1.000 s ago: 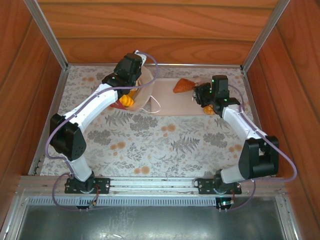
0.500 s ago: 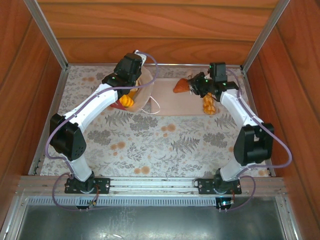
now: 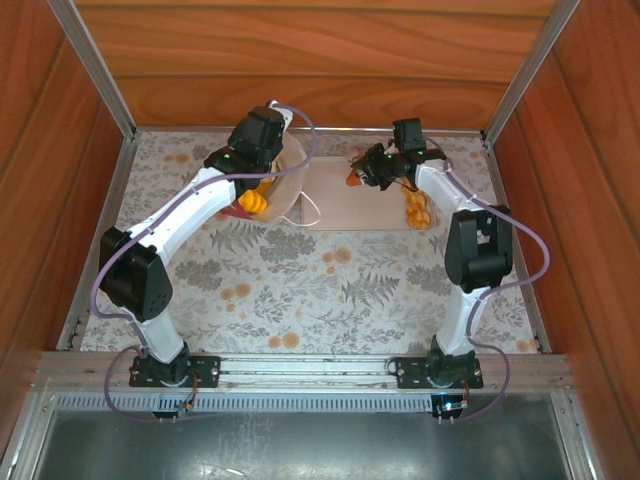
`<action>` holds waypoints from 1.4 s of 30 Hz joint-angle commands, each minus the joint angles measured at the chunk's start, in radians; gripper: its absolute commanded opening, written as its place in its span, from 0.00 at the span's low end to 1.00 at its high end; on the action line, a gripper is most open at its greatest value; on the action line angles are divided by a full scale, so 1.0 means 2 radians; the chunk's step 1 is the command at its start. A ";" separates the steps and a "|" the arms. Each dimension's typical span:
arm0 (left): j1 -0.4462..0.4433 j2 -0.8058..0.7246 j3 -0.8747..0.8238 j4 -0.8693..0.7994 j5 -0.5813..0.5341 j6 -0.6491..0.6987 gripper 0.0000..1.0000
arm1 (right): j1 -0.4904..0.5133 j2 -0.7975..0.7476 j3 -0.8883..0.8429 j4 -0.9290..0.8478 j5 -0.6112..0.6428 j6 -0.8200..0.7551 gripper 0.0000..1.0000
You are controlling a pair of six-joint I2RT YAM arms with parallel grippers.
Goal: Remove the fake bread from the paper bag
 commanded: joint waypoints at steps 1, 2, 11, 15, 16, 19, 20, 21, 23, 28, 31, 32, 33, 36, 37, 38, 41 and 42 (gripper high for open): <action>-0.002 -0.014 0.000 0.032 -0.012 -0.003 0.00 | 0.002 0.017 0.024 -0.004 -0.007 0.003 0.28; -0.002 -0.015 0.000 0.032 -0.012 -0.003 0.00 | 0.002 0.023 0.029 -0.005 -0.005 0.004 0.28; -0.002 -0.012 -0.004 0.032 -0.014 -0.001 0.00 | 0.001 0.053 0.051 -0.017 0.018 0.009 0.27; -0.003 -0.012 -0.005 0.032 -0.014 -0.001 0.00 | -0.002 0.058 0.052 -0.019 0.028 0.009 0.27; -0.002 -0.012 -0.006 0.032 -0.013 -0.001 0.00 | -0.003 0.059 0.053 -0.020 0.031 0.011 0.26; -0.002 -0.012 -0.007 0.032 -0.012 -0.002 0.00 | -0.006 0.060 0.051 -0.021 0.038 0.012 0.26; -0.003 -0.012 -0.007 0.032 -0.012 -0.003 0.00 | -0.007 0.058 0.050 -0.022 0.042 0.012 0.26; -0.002 -0.012 -0.007 0.032 -0.012 -0.003 0.00 | -0.008 0.056 0.048 -0.021 0.046 0.014 0.26; -0.002 -0.013 -0.008 0.032 -0.012 -0.002 0.00 | -0.010 0.051 0.042 -0.018 0.053 0.017 0.25; -0.003 -0.013 -0.007 0.032 -0.012 0.000 0.00 | -0.016 0.034 0.026 -0.014 0.073 0.025 0.25; -0.002 -0.013 -0.005 0.031 -0.013 0.001 0.00 | -0.017 0.028 0.020 -0.014 0.078 0.026 0.25; -0.002 -0.013 -0.004 0.032 -0.012 0.002 0.00 | -0.017 0.026 0.019 -0.015 0.078 0.025 0.25; -0.002 -0.013 -0.004 0.031 -0.012 0.002 0.00 | -0.017 0.026 0.018 -0.016 0.080 0.027 0.25; -0.003 -0.012 -0.001 0.031 -0.012 0.002 0.00 | -0.019 0.023 0.012 -0.011 0.077 0.028 0.25; -0.003 -0.012 -0.002 0.031 -0.012 0.003 0.00 | -0.019 0.024 0.012 -0.010 0.076 0.028 0.25; -0.002 -0.013 -0.001 0.031 -0.013 0.004 0.00 | -0.019 0.023 0.013 -0.010 0.073 0.027 0.25; -0.003 -0.013 -0.001 0.031 -0.014 0.005 0.00 | -0.019 0.022 0.016 -0.011 0.065 0.024 0.25; -0.003 -0.014 -0.002 0.031 -0.014 0.005 0.00 | -0.019 0.021 0.017 -0.012 0.065 0.022 0.25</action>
